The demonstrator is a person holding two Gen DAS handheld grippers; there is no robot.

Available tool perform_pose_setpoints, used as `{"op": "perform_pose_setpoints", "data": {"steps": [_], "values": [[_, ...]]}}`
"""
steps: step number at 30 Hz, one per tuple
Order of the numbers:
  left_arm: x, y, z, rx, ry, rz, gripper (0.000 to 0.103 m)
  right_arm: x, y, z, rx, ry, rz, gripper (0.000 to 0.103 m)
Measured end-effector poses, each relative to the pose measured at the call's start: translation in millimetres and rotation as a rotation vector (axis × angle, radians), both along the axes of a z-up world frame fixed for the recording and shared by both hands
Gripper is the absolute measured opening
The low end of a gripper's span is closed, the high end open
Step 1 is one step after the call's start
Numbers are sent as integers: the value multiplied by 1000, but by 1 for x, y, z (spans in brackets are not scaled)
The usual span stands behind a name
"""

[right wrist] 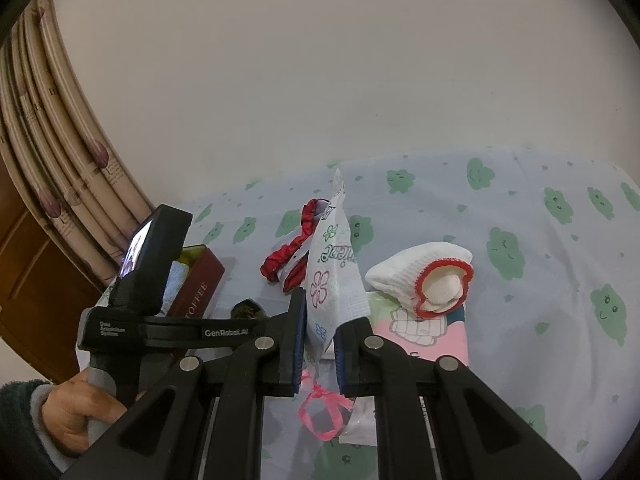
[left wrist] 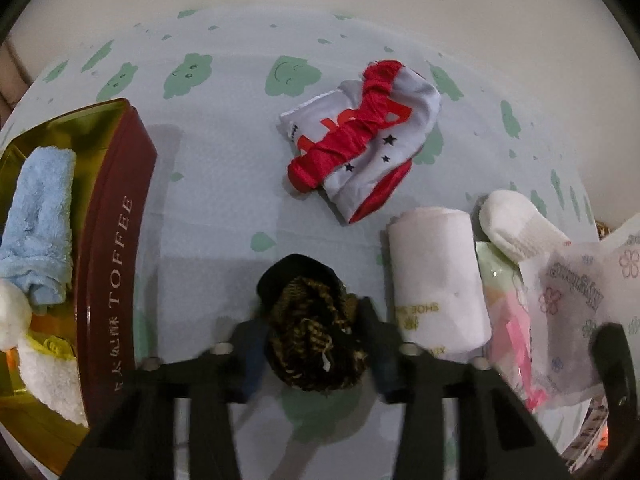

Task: Organize soft objects
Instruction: 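Carry the dark pouch into the gold tin and release it with the left gripper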

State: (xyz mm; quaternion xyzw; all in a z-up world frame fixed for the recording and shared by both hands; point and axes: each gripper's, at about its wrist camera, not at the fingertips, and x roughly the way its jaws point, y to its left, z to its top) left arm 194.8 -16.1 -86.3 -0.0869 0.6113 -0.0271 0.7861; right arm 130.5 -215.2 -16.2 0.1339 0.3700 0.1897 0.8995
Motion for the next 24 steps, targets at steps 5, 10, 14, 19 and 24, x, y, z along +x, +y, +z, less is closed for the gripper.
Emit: {"op": "perform_pose_setpoints", "data": {"steps": [5, 10, 14, 19, 24], "values": [[-1, -1, 6, -22, -9, -15, 23, -1, 0, 0, -1, -6, -4, 11], [-5, -2, 12, -25, -21, -28, 18, -3, -1, 1, -3, -12, 0, 11], [-6, -8, 17, -20, -34, -40, 17, -5, -2, 2, -8, -15, -3, 11], [-11, -4, 29, -18, -58, -51, 17, -5, -2, 3, -8, -16, -6, 11], [-14, -2, 42, -15, -83, -61, 17, -5, 0, 4, -14, -15, -10, 11]]}}
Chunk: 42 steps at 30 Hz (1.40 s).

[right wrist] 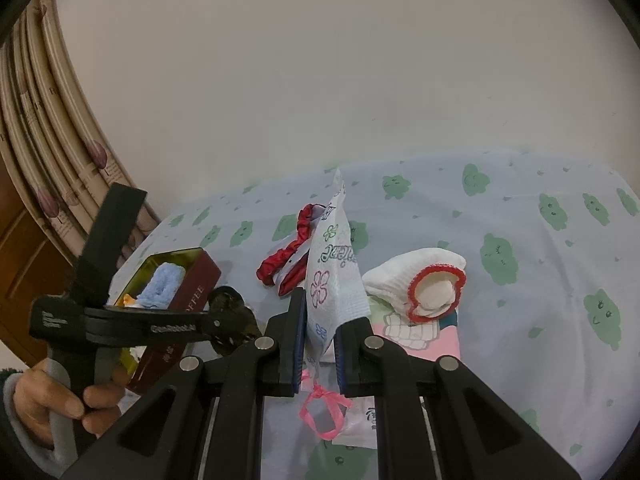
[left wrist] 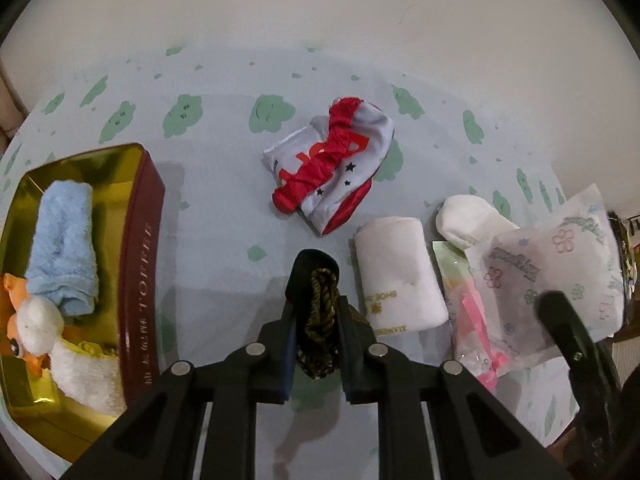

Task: Organize soft objects
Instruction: 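Carry the dark pouch into the gold tin and release it with the left gripper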

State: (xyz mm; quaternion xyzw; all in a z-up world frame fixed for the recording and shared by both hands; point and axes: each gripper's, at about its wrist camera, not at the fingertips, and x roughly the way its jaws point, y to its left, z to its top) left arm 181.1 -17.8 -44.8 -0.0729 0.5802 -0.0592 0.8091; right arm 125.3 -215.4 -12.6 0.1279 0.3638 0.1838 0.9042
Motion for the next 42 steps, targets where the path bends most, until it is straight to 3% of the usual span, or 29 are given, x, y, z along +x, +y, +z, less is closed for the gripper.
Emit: {"op": "perform_pose_setpoints", "data": {"steps": [12, 26, 42], "values": [[-4, 42, 36, 30, -72, 41, 17, -1, 2, 0, -8, 3, 1, 11], [-10, 137, 63, 101, -123, 181, 17, -1, 4, -2, -18, 6, -2, 11], [9, 196, 34, 147, -83, 262, 20, 0, 8, -7, -30, 22, 1, 11]]}}
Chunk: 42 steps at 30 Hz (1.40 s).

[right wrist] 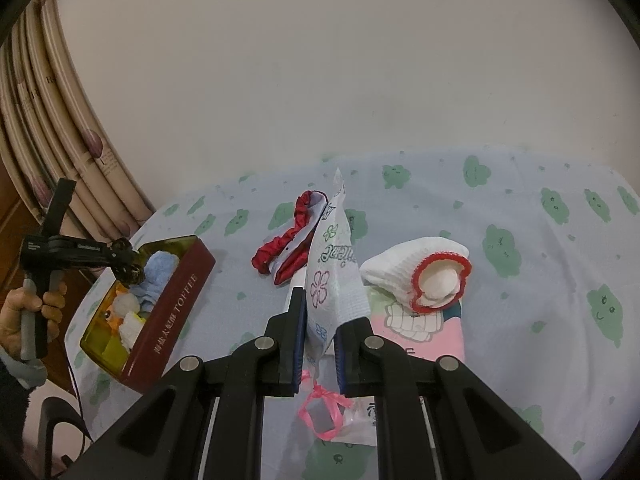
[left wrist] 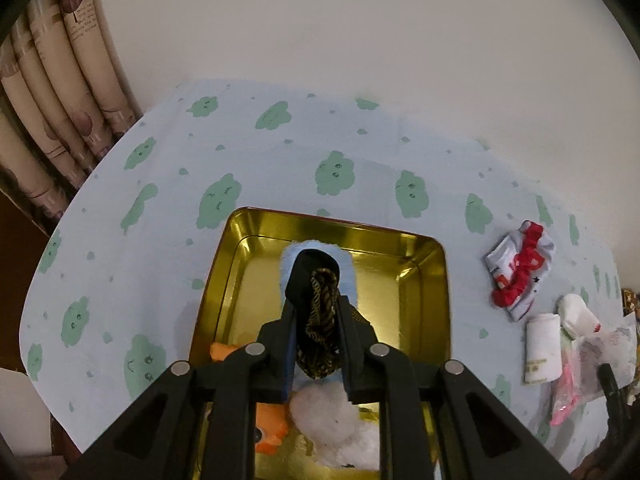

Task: Organize soft objects
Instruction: 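Carry the dark pouch into the gold tin and release it with the left gripper, then carry the wipes packet into the gold tin and open the right gripper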

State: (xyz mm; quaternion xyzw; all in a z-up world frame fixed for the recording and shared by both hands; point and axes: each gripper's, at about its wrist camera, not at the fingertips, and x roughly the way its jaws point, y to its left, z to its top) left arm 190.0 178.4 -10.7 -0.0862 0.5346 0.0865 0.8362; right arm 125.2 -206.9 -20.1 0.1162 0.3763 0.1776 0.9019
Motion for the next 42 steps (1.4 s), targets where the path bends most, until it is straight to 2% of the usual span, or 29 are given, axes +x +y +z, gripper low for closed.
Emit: {"op": "perform_pose_setpoints", "data": {"steps": [6, 9, 13, 19, 30, 33, 36, 42], "values": [[1, 1, -6, 70, 12, 12, 26, 1, 0, -2, -2, 6, -1, 12], [1, 0, -6, 110, 14, 10, 37, 1, 0, -3, -4, 6, -1, 12], [-1, 2, -1, 146, 4, 21, 38, 1, 1, -2, -3, 5, -1, 12], [-8, 6, 9, 144, -16, 35, 38, 0, 0, -2, -6, -3, 5, 12], [-49, -13, 28, 212, -113, -20, 38, -3, 5, 4, -19, -30, 17, 12], [-61, -14, 28, 232, -132, -26, 40, -4, 11, 6, -39, -34, 26, 12], [-72, -12, 24, 244, -145, -27, 48, -3, 20, 7, -72, -30, 32, 12], [-82, -3, 15, 252, -159, -13, 49, -2, 36, 12, -106, -25, 55, 12]]}}
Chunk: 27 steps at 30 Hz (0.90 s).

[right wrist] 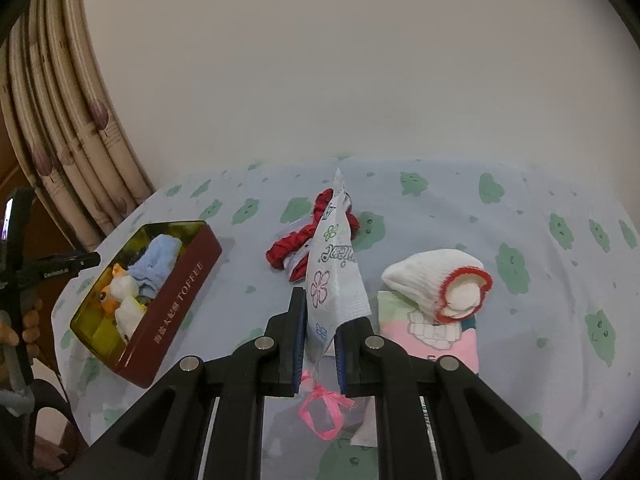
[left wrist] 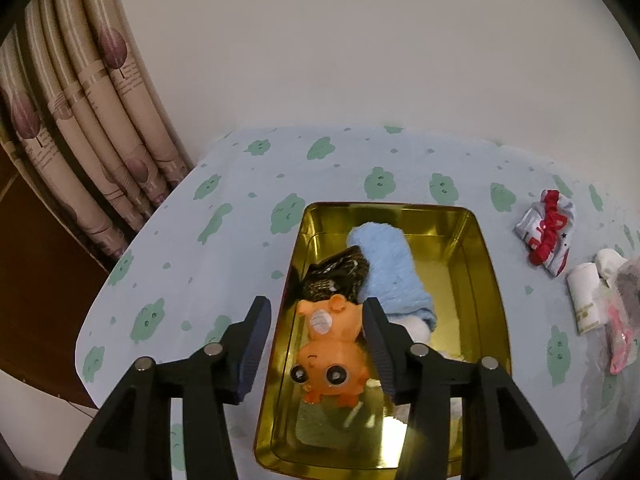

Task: Organize soft objects
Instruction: 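Carry the wipes packet into the gold tin and open the right gripper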

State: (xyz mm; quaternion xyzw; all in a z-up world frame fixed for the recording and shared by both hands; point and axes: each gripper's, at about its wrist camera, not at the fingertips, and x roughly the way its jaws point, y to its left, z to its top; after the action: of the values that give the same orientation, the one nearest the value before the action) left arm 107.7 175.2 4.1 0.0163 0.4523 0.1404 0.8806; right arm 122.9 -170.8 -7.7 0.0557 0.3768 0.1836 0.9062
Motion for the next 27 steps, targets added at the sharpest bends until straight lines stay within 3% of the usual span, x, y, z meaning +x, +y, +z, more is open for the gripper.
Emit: {"op": "perform_pose_setpoints", "data": {"steps": [15, 27], "values": [[-13, 15, -12, -22, -33, 26, 49, 11, 26, 38, -26, -24, 51, 12], [-27, 36, -9, -25, -59, 72, 49, 13, 109, 56, -26, -52, 219, 12]]}}
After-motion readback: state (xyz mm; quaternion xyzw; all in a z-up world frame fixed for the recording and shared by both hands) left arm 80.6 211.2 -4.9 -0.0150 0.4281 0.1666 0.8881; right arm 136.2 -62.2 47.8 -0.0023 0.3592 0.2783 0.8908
